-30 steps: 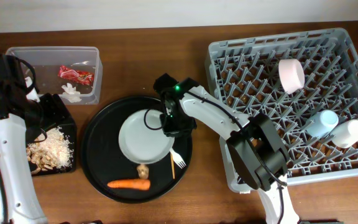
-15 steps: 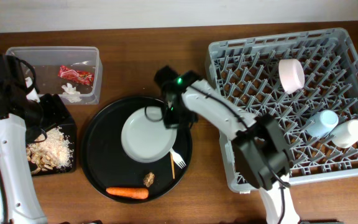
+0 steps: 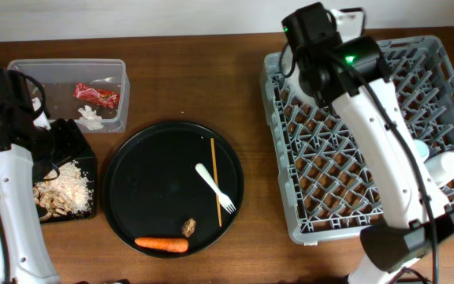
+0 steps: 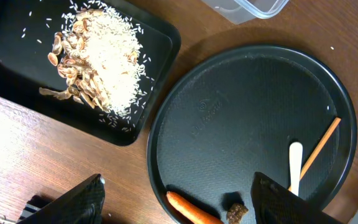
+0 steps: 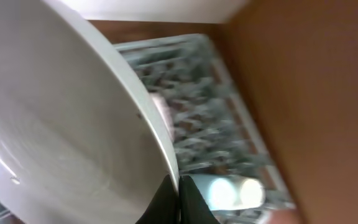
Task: Sort waste into correct bins and load items into the dishwasher rack
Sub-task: 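Carry the white plate with the right gripper and stand it in the rack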
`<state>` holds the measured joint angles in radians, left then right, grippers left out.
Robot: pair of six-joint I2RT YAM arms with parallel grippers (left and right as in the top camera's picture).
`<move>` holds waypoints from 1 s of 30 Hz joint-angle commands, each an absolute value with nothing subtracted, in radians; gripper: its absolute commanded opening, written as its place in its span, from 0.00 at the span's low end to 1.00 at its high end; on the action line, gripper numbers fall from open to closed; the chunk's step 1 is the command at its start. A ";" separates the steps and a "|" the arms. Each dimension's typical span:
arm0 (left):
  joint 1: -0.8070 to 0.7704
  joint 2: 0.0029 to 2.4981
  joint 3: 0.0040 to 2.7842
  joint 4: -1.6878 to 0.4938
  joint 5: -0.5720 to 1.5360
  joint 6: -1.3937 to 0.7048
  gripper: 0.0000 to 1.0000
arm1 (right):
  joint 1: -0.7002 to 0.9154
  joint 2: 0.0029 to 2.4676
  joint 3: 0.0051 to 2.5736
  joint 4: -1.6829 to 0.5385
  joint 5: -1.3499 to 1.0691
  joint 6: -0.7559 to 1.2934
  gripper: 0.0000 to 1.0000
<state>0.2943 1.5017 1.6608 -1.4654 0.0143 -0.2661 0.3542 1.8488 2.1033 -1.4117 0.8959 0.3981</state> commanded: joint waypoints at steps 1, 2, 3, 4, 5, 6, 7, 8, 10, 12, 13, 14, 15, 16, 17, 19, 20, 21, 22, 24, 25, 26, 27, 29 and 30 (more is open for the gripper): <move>0.297 1.491 1.671 -1.465 0.015 -0.260 0.75 | 0.298 1.873 2.023 -1.418 1.161 0.564 0.04; 0.297 1.491 1.671 -1.467 0.015 -0.260 0.75 | 0.290 1.873 2.005 -1.416 1.168 0.580 0.04; 0.297 1.491 1.671 -1.468 0.015 -0.260 0.75 | 0.278 1.875 1.974 -1.407 1.175 0.591 0.04; 0.297 1.491 1.671 -1.468 0.015 -0.260 0.75 | 0.271 1.877 1.940 -1.390 1.175 0.593 0.04; 0.297 1.491 1.671 -1.468 0.015 -0.260 0.75 | 0.267 1.877 1.901 -1.367 1.171 0.593 0.04; 0.297 1.491 1.671 -1.468 0.015 -0.261 0.75 | 0.267 1.877 1.859 -1.341 1.164 0.593 0.04; 0.297 1.491 1.670 -1.467 0.015 -0.260 0.75 | 0.269 1.877 1.810 -1.314 1.156 0.593 0.04; 0.297 1.491 1.671 -1.468 0.015 -0.260 0.75 | 0.271 1.877 1.777 -1.291 1.143 0.593 0.04; 0.298 1.491 1.670 -1.468 0.015 -0.260 0.75 | 0.282 1.877 1.704 -1.246 1.079 0.593 0.04; 0.297 1.491 1.671 -1.467 0.015 -0.260 0.75 | 0.302 1.877 1.670 -1.215 1.026 0.593 0.04; 0.297 1.491 1.671 -1.467 0.015 -0.260 0.75 | 0.312 1.877 1.660 -1.205 1.012 0.593 0.04; 0.297 1.491 1.670 -1.467 0.015 -0.260 0.75 | 0.323 1.877 1.657 -1.200 1.000 0.593 0.04; 0.297 1.491 1.671 -1.467 0.015 -0.260 0.75 | 0.337 1.877 1.656 -1.196 0.987 0.593 0.04; 0.297 1.491 1.671 -1.468 0.015 -0.261 0.75 | 0.351 1.877 1.656 -1.194 0.977 0.593 0.04; 0.297 1.491 1.671 -1.468 0.015 -0.260 0.75 | 0.361 1.877 1.656 -1.193 0.968 0.593 0.05; 0.297 1.491 1.670 -1.468 0.015 -0.260 0.75 | 0.389 1.877 1.656 -1.193 0.916 0.593 0.09; 0.297 1.491 1.671 -1.467 0.015 -0.260 0.75 | 0.402 1.877 1.656 -1.193 0.880 0.592 0.13; 0.298 1.491 1.671 -1.467 0.015 -0.261 0.75 | 0.419 1.876 1.656 -1.193 0.853 0.592 0.15; 0.297 1.491 1.671 -1.467 0.015 -0.260 0.75 | 0.436 1.875 1.656 -1.193 0.832 0.593 0.16; 0.297 1.491 1.670 -1.467 0.015 -0.261 0.75 | 0.474 1.874 1.657 -1.193 0.815 0.593 0.18; 0.297 1.491 1.671 -1.467 0.015 -0.260 0.75 | 0.490 1.874 1.657 -1.193 0.815 0.593 0.25; 0.298 1.491 1.671 -1.467 0.015 -0.260 0.75 | 0.506 1.874 1.657 -1.193 0.815 0.593 0.33; 0.297 1.491 1.671 -1.467 0.015 -0.260 0.75 | 0.519 1.872 1.657 -1.196 0.815 0.593 0.36; 0.297 1.491 1.671 -1.468 0.015 -0.260 0.75 | 0.543 1.861 1.657 -1.208 0.815 0.593 0.38; 0.297 1.491 1.670 -1.468 0.015 -0.260 0.75 | 0.544 1.847 1.657 -1.220 0.815 0.611 0.38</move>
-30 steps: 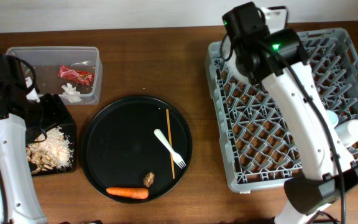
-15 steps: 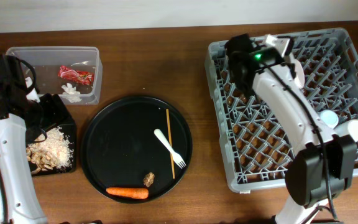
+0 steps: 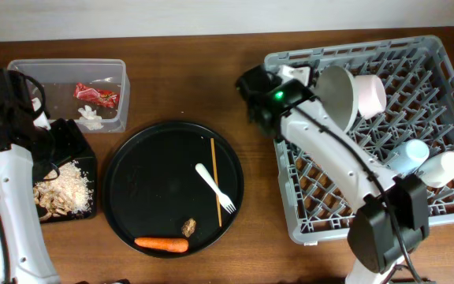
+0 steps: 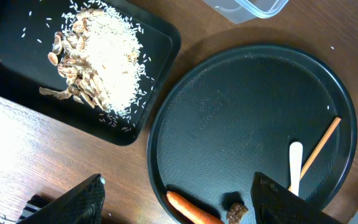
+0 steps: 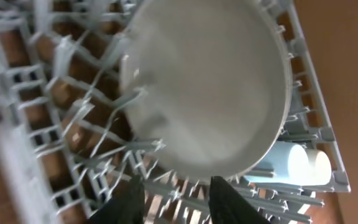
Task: Sort waste into correct bins and load items into the dishwasher rack
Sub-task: 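Carry the white plate with the right gripper and stand it in the rack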
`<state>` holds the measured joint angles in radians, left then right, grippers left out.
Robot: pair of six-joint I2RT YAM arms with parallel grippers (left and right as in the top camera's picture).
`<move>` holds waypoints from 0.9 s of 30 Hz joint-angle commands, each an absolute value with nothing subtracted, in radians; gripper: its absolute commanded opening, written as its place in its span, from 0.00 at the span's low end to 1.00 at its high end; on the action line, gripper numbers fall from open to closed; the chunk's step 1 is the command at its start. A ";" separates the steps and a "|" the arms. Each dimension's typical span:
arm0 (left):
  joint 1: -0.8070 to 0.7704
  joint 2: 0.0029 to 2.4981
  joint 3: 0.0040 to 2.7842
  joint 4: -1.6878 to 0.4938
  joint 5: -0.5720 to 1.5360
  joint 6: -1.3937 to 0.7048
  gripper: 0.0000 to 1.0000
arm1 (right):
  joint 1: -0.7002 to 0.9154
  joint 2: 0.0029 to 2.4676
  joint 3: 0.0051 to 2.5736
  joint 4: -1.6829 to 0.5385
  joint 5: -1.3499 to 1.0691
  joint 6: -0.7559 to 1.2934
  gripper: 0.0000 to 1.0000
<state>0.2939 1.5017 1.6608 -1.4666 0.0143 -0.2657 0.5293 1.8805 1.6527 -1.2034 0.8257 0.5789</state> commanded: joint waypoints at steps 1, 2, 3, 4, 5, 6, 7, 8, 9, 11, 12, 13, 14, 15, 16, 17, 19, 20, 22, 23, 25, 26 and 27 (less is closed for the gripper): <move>0.297 1.491 1.671 -1.468 0.015 -0.260 0.75 | 0.539 1.827 1.659 -1.230 0.814 0.635 0.38; 0.297 1.491 1.671 -1.468 0.015 -0.260 0.75 | 0.525 1.803 1.664 -1.239 0.808 0.646 0.38; 0.297 1.491 1.671 -1.468 0.015 -0.260 0.75 | 0.508 1.779 1.667 -1.239 0.794 0.645 0.38; 0.297 1.491 1.671 -1.468 0.015 -0.260 0.75 | 0.474 1.739 1.671 -1.238 0.772 0.645 0.38; 0.297 1.491 1.671 -1.467 0.015 -0.260 0.75 | 0.438 1.703 1.673 -1.236 0.750 0.645 0.38; 0.297 1.491 1.670 -1.467 0.015 -0.260 0.75 | 0.398 1.671 1.673 -1.231 0.725 0.644 0.38; 0.297 1.491 1.671 -1.467 0.015 -0.260 0.75 | 0.357 1.643 1.673 -1.226 0.696 0.636 0.36; 0.297 1.491 1.670 -1.467 0.015 -0.260 0.75 | 0.304 1.615 1.673 -1.218 0.651 0.607 0.34; 0.297 1.491 1.671 -1.467 0.015 -0.260 0.75 | 0.257 1.596 1.673 -1.205 0.604 0.568 0.33; 0.297 1.491 1.671 -1.467 0.015 -0.261 0.75 | 0.148 1.578 1.673 -1.167 0.461 0.431 0.33; 0.297 1.491 1.671 -1.467 0.014 -0.260 0.75 | 0.088 1.579 1.673 -1.152 0.371 0.353 0.32; 0.297 1.491 1.671 -1.467 0.015 -0.260 0.75 | 0.040 1.587 1.673 -1.147 0.311 0.315 0.29; 0.297 1.491 1.671 -1.468 0.015 -0.261 0.75 | -0.006 1.598 1.673 -1.146 0.261 0.290 0.27; 0.297 1.491 1.670 -1.468 0.015 -0.261 0.75 | -0.046 1.612 1.673 -1.147 0.226 0.284 0.22; 0.297 1.491 1.670 -1.468 0.015 -0.261 0.75 | -0.089 1.631 1.672 -1.143 0.184 0.272 0.18; 0.297 1.491 1.671 -1.468 0.015 -0.260 0.75 | -0.130 1.659 1.672 -1.132 0.114 0.228 0.18; 0.297 1.491 1.670 -1.468 0.015 -0.261 0.75 | -0.168 1.703 1.672 -1.113 0.015 0.171 0.18; 0.297 1.491 1.671 -1.468 0.015 -0.261 0.75 | -0.180 1.735 1.672 -1.101 -0.046 0.142 0.18; 0.297 1.491 1.670 -1.467 0.015 -0.260 0.75 | -0.183 1.781 1.672 -1.082 -0.130 0.107 0.18; 0.297 1.491 1.670 -1.467 0.015 -0.261 0.75 | -0.177 1.805 1.672 -1.071 -0.174 0.099 0.18; 0.297 1.491 1.671 -1.467 0.015 -0.260 0.75 | -0.161 1.839 1.672 -1.057 -0.283 0.043 0.17; 0.297 1.491 1.671 -1.467 0.015 -0.260 0.75 | -0.150 1.850 1.672 -1.058 -0.375 -0.021 0.17; 0.297 1.491 1.671 -1.468 0.015 -0.260 0.75 | -0.129 1.856 1.672 -1.066 -0.510 -0.130 0.16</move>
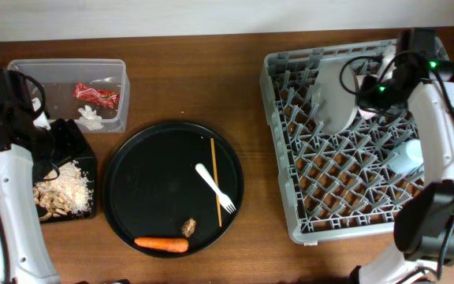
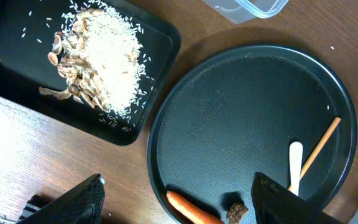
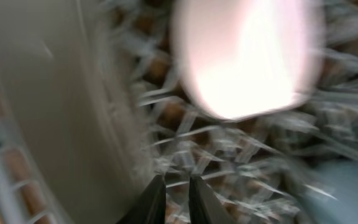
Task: Sort waste into correct bins and load items into the dishwasher rack
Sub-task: 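Carry the white plate with the right gripper and stand it in the rack, then reach the right gripper to the white fork and grasp it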
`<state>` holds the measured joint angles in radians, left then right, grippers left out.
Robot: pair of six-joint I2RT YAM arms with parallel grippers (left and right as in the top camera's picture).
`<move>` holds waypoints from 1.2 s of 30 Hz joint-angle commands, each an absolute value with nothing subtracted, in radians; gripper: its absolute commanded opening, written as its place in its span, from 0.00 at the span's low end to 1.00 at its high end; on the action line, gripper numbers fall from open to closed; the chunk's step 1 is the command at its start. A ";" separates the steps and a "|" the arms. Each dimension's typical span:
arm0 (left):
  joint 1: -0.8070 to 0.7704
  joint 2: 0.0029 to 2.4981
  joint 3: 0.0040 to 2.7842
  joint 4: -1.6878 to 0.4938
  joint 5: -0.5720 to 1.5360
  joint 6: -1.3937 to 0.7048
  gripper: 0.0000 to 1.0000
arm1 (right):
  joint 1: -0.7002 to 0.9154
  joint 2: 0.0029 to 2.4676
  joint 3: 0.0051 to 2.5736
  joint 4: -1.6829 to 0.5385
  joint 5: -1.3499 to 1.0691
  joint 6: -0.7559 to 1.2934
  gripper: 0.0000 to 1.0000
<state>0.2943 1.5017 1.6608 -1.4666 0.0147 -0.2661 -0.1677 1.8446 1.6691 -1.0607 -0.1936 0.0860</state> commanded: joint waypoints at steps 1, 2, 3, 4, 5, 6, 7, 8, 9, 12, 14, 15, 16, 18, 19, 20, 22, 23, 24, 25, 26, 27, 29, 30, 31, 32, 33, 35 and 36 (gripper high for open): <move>0.297 1.491 1.670 -1.468 0.015 -0.260 0.75 | -0.121 1.856 1.672 -1.066 -0.510 -0.134 0.13; 0.297 1.491 1.670 -1.468 0.015 -0.260 0.75 | -0.115 1.851 1.672 -1.066 -0.496 -0.134 0.13; 0.297 1.491 1.671 -1.468 0.015 -0.260 0.75 | -0.111 1.850 1.672 -1.066 -0.474 -0.128 0.12; 0.297 1.491 1.671 -1.470 0.015 -0.260 0.75 | -0.112 1.846 1.672 -1.067 -0.445 -0.113 0.12; 0.297 1.491 1.671 -1.472 0.015 -0.260 0.75 | -0.112 1.844 1.672 -1.070 -0.413 -0.100 0.12; 0.297 1.491 1.671 -1.472 0.015 -0.260 0.75 | -0.112 1.839 1.672 -1.079 -0.384 -0.093 0.12; 0.297 1.491 1.671 -1.472 0.015 -0.260 0.75 | -0.113 1.835 1.672 -1.085 -0.368 -0.093 0.12; 0.297 1.491 1.671 -1.472 0.015 -0.260 0.75 | -0.113 1.829 1.672 -1.090 -0.348 -0.093 0.12; 0.297 1.491 1.671 -1.471 0.015 -0.260 0.75 | -0.113 1.822 1.672 -1.097 -0.316 -0.092 0.13; 0.297 1.491 1.670 -1.472 0.024 -0.260 0.75 | -0.113 1.782 1.674 -1.113 -0.148 0.009 0.17; 0.296 1.491 1.670 -1.472 0.045 -0.260 0.78 | -0.113 1.724 1.675 -1.131 -0.095 0.043 0.25; 0.295 1.491 1.670 -1.472 0.045 -0.260 0.79 | -0.111 1.697 1.675 -1.139 -0.096 0.043 0.33; 0.295 1.491 1.670 -1.475 0.046 -0.260 0.80 | -0.105 1.638 1.675 -1.154 -0.104 0.043 0.40; 0.295 1.491 1.669 -1.476 0.052 -0.260 0.80 | -0.087 1.581 1.675 -1.174 -0.104 0.042 0.52; 0.295 1.491 1.668 -1.476 0.067 -0.260 0.80 | -0.074 1.555 1.675 -1.188 -0.105 0.042 0.56; 0.295 1.492 1.666 -1.476 0.083 -0.260 0.80 | -0.055 1.533 1.675 -1.202 -0.117 0.033 0.57; 0.295 1.492 1.655 -1.475 0.089 -0.256 0.80 | 0.010 1.497 1.675 -1.240 -0.167 -0.012 0.57; 0.295 1.492 1.648 -1.474 0.088 -0.256 0.80 | 0.044 1.491 1.675 -1.256 -0.179 -0.024 0.58; 0.295 1.492 1.637 -1.471 0.089 -0.256 0.80 | 0.098 1.493 1.675 -1.279 -0.184 -0.026 0.59; 0.295 1.492 1.628 -1.467 0.088 -0.256 0.80 | 0.138 1.498 1.673 -1.291 -0.184 -0.026 0.59; 0.295 1.492 1.617 -1.465 0.088 -0.256 0.80 | 0.200 1.511 1.670 -1.301 -0.184 -0.026 0.60; 0.295 1.492 1.607 -1.462 0.089 -0.256 0.80 | 0.264 1.528 1.668 -1.304 -0.184 -0.026 0.60; 0.295 1.492 1.603 -1.460 0.088 -0.256 0.80 | 0.355 1.560 1.663 -1.303 -0.184 -0.026 0.60; 0.295 1.492 1.602 -1.459 0.089 -0.256 0.80 | 0.395 1.578 1.661 -1.302 -0.183 -0.025 0.60; 0.295 1.492 1.602 -1.459 0.089 -0.256 0.80 | 0.438 1.604 1.659 -1.301 -0.183 -0.025 0.61; 0.295 1.492 1.602 -1.459 0.089 -0.256 0.80 | 0.470 1.629 1.659 -1.300 -0.183 -0.024 0.61; 0.295 1.493 1.602 -1.458 0.088 -0.256 0.80 | 0.503 1.663 1.658 -1.297 -0.184 -0.017 0.61; 0.295 1.493 1.602 -1.455 0.089 -0.256 0.80 | 0.566 1.753 1.658 -1.287 -0.184 0.010 0.62; 0.295 1.493 1.602 -1.455 0.089 -0.256 0.80 | 0.587 1.787 1.658 -1.282 -0.184 0.017 0.61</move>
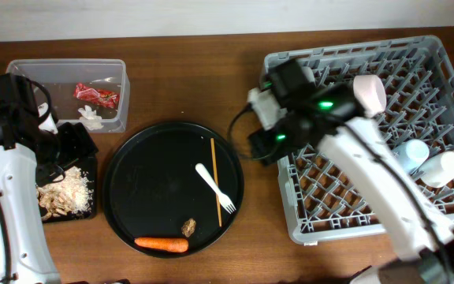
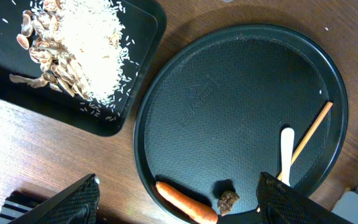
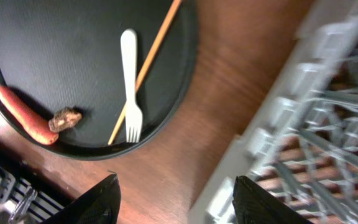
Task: Sort waste into correct bins and load items into the dishwasher rack
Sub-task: 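Reach the right gripper to the white fork and grasp it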
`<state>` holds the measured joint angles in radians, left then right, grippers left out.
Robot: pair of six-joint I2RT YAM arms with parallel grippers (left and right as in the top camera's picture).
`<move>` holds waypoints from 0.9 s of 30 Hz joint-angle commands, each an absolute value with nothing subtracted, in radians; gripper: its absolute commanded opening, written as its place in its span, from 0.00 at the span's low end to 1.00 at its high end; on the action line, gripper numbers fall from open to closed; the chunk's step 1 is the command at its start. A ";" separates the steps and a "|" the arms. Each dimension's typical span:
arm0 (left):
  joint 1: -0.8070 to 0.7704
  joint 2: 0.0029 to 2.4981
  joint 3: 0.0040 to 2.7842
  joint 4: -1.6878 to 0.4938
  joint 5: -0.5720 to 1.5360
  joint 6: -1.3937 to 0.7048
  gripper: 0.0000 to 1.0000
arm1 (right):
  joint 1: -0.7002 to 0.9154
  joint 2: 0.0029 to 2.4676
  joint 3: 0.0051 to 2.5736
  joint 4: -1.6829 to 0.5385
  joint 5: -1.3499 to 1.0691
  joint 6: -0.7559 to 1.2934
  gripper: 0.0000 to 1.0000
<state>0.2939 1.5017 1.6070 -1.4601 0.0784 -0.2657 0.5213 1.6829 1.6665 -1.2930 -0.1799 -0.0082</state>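
Observation:
A round black tray [image 1: 144, 185] holds a white fork [image 1: 215, 188], a wooden chopstick [image 1: 216, 181], a carrot [image 1: 161, 244] and a brown scrap [image 1: 188, 228]. The grey dishwasher rack [image 1: 416, 209] stands at the right with a pink cup [image 1: 369, 93] in its back. My right gripper [image 3: 185, 199] hangs open over the bare wood between the tray and the rack's left edge, holding nothing. My left gripper [image 2: 176, 205] is open too, spread wide above the tray's near rim, with the carrot [image 2: 185, 202] and scrap [image 2: 227, 201] between its fingers in view. My right arm hides the rack's back left.
A clear plastic bin [image 1: 30, 75] at the back left holds a red wrapper [image 1: 95, 95] and white paper [image 1: 91, 117]. A black rectangular tray [image 1: 85, 209] with rice and peels lies left of the round tray. Two pale cups [image 1: 428, 162] lie at the rack's right side.
My right gripper was nearly shut by the pink cup at the rack's back right; now it is open at the rack's left edge beside the round tray. The left wrist has shifted slightly toward the tray.
My right gripper first held a white bowl by its rim above the rack. Then the bowl stood in the rack's back left, with the jaws off it. Then the gripper was by the pink cup, and now it is beside the tray. The left arm stayed still until just now.

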 commanded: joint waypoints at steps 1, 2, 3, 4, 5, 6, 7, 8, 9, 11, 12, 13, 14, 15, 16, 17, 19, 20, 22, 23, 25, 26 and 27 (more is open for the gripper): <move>0.295 1.493 1.602 -1.455 0.088 -0.256 0.80 | 0.607 1.822 1.658 -1.275 -0.188 0.017 0.62; 0.295 1.493 1.602 -1.455 0.088 -0.256 0.80 | 0.631 1.863 1.658 -1.264 -0.194 0.018 0.62; 0.295 1.493 1.602 -1.455 0.085 -0.256 0.80 | 0.648 1.896 1.658 -1.253 -0.196 0.022 0.62; 0.295 1.493 1.602 -1.455 0.081 -0.256 0.80 | 0.668 1.930 1.658 -1.237 -0.197 0.044 0.62; 0.295 1.493 1.602 -1.455 0.081 -0.256 0.80 | 0.688 1.966 1.658 -1.214 -0.207 0.062 0.62; 0.295 1.493 1.602 -1.455 0.082 -0.256 0.80 | 0.704 1.991 1.658 -1.196 -0.216 0.066 0.62; 0.295 1.493 1.602 -1.453 0.082 -0.256 0.80 | 0.731 2.030 1.658 -1.168 -0.227 0.070 0.62; 0.295 1.493 1.602 -1.452 0.082 -0.256 0.80 | 0.742 2.045 1.658 -1.158 -0.228 0.074 0.63; 0.295 1.493 1.602 -1.452 0.082 -0.256 0.80 | 0.755 2.064 1.658 -1.147 -0.228 0.088 0.62; 0.295 1.493 1.602 -1.452 0.082 -0.256 0.80 | 0.767 2.094 1.658 -1.134 -0.226 0.096 0.62; 0.295 1.493 1.602 -1.452 0.082 -0.256 0.80 | 0.772 2.107 1.658 -1.127 -0.224 0.112 0.62; 0.295 1.493 1.602 -1.452 0.082 -0.256 0.80 | 0.773 2.120 1.658 -1.119 -0.225 0.115 0.62; 0.295 1.493 1.602 -1.452 0.082 -0.256 0.80 | 0.774 2.131 1.658 -1.114 -0.224 0.122 0.62; 0.295 1.493 1.602 -1.452 0.082 -0.253 0.80 | 0.774 2.148 1.658 -1.110 -0.225 0.122 0.61; 0.295 1.493 1.602 -1.452 0.082 -0.253 0.80 | 0.774 2.157 1.658 -1.110 -0.225 0.123 0.61; 0.295 1.493 1.602 -1.452 0.082 -0.253 0.80 | 0.774 2.169 1.658 -1.110 -0.225 0.130 0.61; 0.295 1.493 1.602 -1.452 0.082 -0.252 0.80 | 0.775 2.184 1.658 -1.110 -0.225 0.141 0.59; 0.295 1.493 1.602 -1.452 0.082 -0.253 0.80 | 0.774 2.191 1.658 -1.110 -0.225 0.141 0.58; 0.295 1.493 1.602 -1.452 0.082 -0.252 0.80 | 0.774 2.205 1.658 -1.107 -0.221 0.140 0.58; 0.295 1.493 1.602 -1.452 0.082 -0.253 0.81 | 0.774 2.212 1.654 -1.100 -0.216 0.140 0.57; 0.295 1.493 1.602 -1.452 0.082 -0.252 0.80 | 0.774 2.215 1.638 -1.080 -0.213 0.140 0.52; 0.295 1.493 1.602 -1.452 0.082 -0.253 0.80 | 0.774 2.215 1.629 -1.070 -0.213 0.141 0.50; 0.295 1.493 1.602 -1.452 0.082 -0.253 0.80 | 0.774 2.215 1.620 -1.065 -0.213 0.141 0.45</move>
<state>0.2939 1.5017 1.6070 -1.4548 0.0784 -0.2657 0.7723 2.1960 1.6478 -1.0771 -0.2150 0.1345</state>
